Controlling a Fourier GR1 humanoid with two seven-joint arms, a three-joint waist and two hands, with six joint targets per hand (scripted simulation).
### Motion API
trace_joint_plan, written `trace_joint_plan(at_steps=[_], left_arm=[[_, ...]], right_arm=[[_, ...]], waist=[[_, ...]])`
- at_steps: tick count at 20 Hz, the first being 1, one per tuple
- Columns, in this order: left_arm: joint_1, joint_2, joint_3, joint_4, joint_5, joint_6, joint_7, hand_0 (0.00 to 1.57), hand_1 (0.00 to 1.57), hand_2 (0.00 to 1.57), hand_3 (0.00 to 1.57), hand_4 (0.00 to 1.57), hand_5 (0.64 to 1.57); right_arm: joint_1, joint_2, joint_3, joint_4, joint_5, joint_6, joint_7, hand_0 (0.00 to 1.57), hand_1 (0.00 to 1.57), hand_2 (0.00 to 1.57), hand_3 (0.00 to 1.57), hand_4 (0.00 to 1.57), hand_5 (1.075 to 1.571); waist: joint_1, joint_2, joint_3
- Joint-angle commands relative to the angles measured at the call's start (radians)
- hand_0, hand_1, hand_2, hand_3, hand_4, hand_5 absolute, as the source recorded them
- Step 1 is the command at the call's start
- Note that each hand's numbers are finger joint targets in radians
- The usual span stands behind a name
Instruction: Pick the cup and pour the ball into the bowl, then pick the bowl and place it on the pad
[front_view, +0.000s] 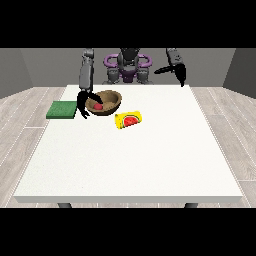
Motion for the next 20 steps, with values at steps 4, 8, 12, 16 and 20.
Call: trace_joint_plan(at_steps=[4, 8, 12, 16, 20], left_arm=[[0.007, -0.019, -0.034, -0.005, 0.000, -0.025, -0.006, 0.00, 0.00, 0.00, 0.00, 0.66, 1.531], [0.027, 0.004, 0.003, 0.058, 0.026, -0.050, -0.015, 0.00, 0.00, 0.00, 0.00, 0.90, 1.466], [0.081, 0.028, 0.076, 0.162, 0.068, -0.059, -0.019, 0.00, 0.00, 0.00, 0.00, 0.97, 1.423], [0.149, 0.051, 0.129, 0.256, 0.073, -0.042, -0.043, 0.00, 0.00, 0.00, 0.00, 1.00, 1.411], [0.194, 0.052, 0.133, 0.236, 0.075, -0.039, -0.040, 0.00, 0.00, 0.00, 0.00, 1.00, 1.407]], right_arm=[[0.094, -0.044, 0.113, 0.080, 0.214, -0.293, 0.117, 1.57, 1.57, 1.57, 1.56, 0.94, 1.558], [0.042, -0.072, 0.151, 0.043, 0.253, -0.345, 0.305, 1.57, 1.57, 1.57, 1.26, 0.90, 1.566], [-0.030, -0.069, 0.233, -0.003, 0.306, -0.335, 0.574, 1.57, 1.57, 1.57, 0.94, 0.84, 1.563], [-0.110, -0.069, 0.291, -0.080, 0.332, -0.271, 0.755, 1.57, 1.57, 1.57, 0.89, 0.81, 1.565], [-0.086, -0.162, 0.258, -0.128, 0.292, -0.155, 0.788, 1.57, 1.57, 1.57, 0.74, 0.81, 1.567]], waist=[[0.068, 0.033, 0.0275], [0.044, -0.061, 0.0278], [-0.047, -0.227, 0.0286], [-0.163, -0.315, 0.0302], [-0.194, -0.352, 0.0321]])
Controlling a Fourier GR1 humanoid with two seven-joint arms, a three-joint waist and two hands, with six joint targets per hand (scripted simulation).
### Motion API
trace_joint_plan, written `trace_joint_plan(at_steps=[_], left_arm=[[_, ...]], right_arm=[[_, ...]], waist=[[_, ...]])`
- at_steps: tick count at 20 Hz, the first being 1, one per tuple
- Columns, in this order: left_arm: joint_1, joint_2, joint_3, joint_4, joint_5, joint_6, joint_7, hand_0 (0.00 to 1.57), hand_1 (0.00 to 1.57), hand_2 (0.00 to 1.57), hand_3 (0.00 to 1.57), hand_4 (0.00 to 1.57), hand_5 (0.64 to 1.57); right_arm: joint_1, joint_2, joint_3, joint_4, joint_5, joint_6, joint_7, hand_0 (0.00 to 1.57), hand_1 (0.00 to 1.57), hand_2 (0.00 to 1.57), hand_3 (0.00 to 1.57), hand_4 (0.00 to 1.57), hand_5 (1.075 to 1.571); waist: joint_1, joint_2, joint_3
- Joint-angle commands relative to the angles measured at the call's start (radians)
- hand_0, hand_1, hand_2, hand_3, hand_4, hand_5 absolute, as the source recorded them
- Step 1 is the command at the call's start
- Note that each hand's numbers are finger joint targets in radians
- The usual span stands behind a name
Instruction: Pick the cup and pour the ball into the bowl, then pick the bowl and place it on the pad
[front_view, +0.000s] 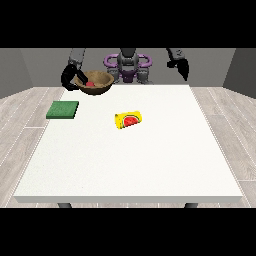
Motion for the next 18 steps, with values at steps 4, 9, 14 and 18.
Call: trace_joint_plan(at_steps=[4, 9, 14, 18], left_arm=[[0.007, 0.006, 0.029, -0.029, 0.007, 0.013, -0.057, 0.00, 0.00, 0.00, 0.00, 1.00, 1.418], [-0.046, 0.033, 0.070, 0.004, 0.038, -0.023, -0.071, 0.00, 0.00, 0.00, 0.00, 1.10, 1.448], [-0.096, 0.178, 0.168, -0.059, 0.146, -0.159, -0.038, 0.00, 0.00, 0.00, 0.00, 1.31, 1.525], [-0.086, 0.348, 0.320, 0.016, 0.257, -0.280, -0.040, 0.00, 0.00, 0.00, 0.00, 1.30, 1.571]], right_arm=[[0.041, -0.153, -0.114, -0.041, -0.098, 0.144, -0.060, 1.57, 1.57, 1.57, 0.73, 0.78, 1.571], [0.037, -0.145, -0.112, -0.078, -0.079, 0.144, -0.060, 1.57, 1.57, 1.57, 0.47, 0.83, 1.570], [0.048, -0.284, -0.207, -0.015, -0.112, 0.183, -0.151, 1.57, 1.57, 1.57, 0.00, 0.91, 1.571], [0.075, -0.285, -0.219, -0.025, -0.129, 0.195, -0.146, 1.57, 1.57, 1.57, 0.00, 0.86, 1.570]], waist=[[-0.030, 0.091, 0.0039], [-0.019, 0.152, 0.0037], [0.044, 0.222, 0.0043], [0.054, 0.206, 0.0032]])
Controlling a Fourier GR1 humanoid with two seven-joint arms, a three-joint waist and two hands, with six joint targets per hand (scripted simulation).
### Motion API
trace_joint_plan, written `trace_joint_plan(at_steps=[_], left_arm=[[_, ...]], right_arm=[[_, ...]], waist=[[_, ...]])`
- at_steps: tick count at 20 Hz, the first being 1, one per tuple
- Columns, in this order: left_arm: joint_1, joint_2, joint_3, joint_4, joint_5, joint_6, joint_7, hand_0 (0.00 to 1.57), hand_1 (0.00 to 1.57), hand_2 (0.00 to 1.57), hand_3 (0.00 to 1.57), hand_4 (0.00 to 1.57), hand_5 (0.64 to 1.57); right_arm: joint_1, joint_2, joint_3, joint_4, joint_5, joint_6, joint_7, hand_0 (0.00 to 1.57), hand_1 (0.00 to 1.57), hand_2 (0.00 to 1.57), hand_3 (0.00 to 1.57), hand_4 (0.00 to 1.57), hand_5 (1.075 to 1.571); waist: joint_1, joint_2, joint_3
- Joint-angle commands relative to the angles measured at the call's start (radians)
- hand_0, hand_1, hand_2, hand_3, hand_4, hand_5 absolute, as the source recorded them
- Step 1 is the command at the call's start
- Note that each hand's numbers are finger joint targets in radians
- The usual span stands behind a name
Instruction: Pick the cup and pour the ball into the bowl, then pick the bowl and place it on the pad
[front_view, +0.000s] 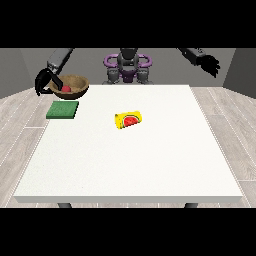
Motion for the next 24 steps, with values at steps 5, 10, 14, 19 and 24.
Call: trace_joint_plan(at_steps=[5, 10, 14, 19, 24], left_arm=[[-0.048, 0.284, 0.230, 0.158, 0.170, -0.228, -0.075, 0.00, 0.00, 0.00, 0.00, 1.25, 1.569], [-0.006, 0.246, 0.204, 0.155, 0.159, -0.242, -0.111, 0.00, 0.00, 0.00, 0.00, 1.19, 1.557], [-0.023, 0.296, 0.235, 0.183, 0.150, -0.233, -0.148, 0.00, 0.00, 0.00, 0.00, 1.19, 1.558], [-0.015, 0.265, 0.210, 0.165, 0.145, -0.223, -0.140, 0.00, 0.00, 0.00, 0.00, 1.18, 1.552], [-0.037, 0.217, 0.120, 0.018, 0.158, -0.214, 0.034, 0.00, 0.00, 0.00, 0.00, 1.08, 1.567]], right_arm=[[0.004, -0.023, -0.072, -0.001, -0.049, 0.001, -0.145, 1.57, 1.57, 1.57, 0.00, 0.79, 1.566], [-0.043, -0.045, -0.102, 0.076, -0.052, -0.032, -0.118, 1.57, 1.57, 1.57, 0.00, 0.69, 1.567], [-0.055, -0.126, -0.138, 0.097, -0.052, -0.058, -0.085, 1.22, 1.22, 1.41, 1.30, 0.00, 1.553], [-0.095, -0.101, -0.114, 0.145, -0.055, -0.009, -0.084, 0.32, 0.32, 0.48, 0.73, 0.00, 1.495], [-0.129, -0.137, -0.111, 0.221, -0.044, 0.013, -0.033, 0.00, 0.00, 0.00, 0.12, 0.00, 1.369]], waist=[[0.002, 0.144, -0.0002], [0.042, 0.141, 0.0002], [0.019, 0.179, 0.0001], [0.031, 0.160, 0.0001], [0.056, 0.080, 0.0022]])
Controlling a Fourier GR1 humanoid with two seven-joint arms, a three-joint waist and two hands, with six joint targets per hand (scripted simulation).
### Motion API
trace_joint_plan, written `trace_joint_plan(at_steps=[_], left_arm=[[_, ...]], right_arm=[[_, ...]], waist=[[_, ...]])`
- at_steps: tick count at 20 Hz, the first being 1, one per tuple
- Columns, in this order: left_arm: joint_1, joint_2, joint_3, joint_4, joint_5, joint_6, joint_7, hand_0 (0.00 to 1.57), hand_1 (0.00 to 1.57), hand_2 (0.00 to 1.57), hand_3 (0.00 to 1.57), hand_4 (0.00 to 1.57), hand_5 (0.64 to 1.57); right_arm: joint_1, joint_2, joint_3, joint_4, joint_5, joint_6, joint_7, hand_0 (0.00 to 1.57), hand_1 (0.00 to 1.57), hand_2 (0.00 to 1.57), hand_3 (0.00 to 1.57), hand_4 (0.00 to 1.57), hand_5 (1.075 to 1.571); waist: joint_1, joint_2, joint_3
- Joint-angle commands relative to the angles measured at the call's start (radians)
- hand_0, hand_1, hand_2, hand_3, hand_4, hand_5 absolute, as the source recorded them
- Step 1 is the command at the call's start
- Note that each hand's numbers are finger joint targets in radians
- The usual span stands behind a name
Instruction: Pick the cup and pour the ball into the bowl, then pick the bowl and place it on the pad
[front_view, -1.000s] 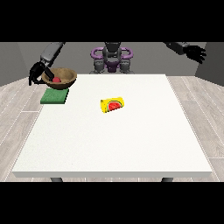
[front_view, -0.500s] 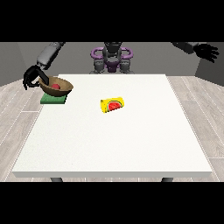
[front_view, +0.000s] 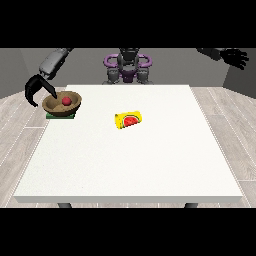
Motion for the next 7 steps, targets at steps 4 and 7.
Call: trace_joint_plan(at_steps=[4, 7], left_arm=[[0.017, -0.194, -0.175, -0.173, -0.056, 0.105, 0.150, 0.00, 0.00, 0.00, 0.00, 0.90, 1.559], [0.072, -0.208, -0.174, -0.070, -0.092, 0.138, 0.163, 0.00, 0.00, 0.00, 0.00, 0.90, 1.559]], right_arm=[[-0.047, -0.035, 0.038, 0.029, 0.024, 0.062, 0.092, 0.00, 0.00, 0.00, 0.00, 0.00, 1.356], [-0.088, 0.057, 0.085, -0.068, 0.004, 0.130, 0.132, 0.00, 0.00, 0.00, 0.00, 0.48, 1.434]], waist=[[0.001, -0.168, 0.0002], [-0.071, -0.338, -0.0026]])
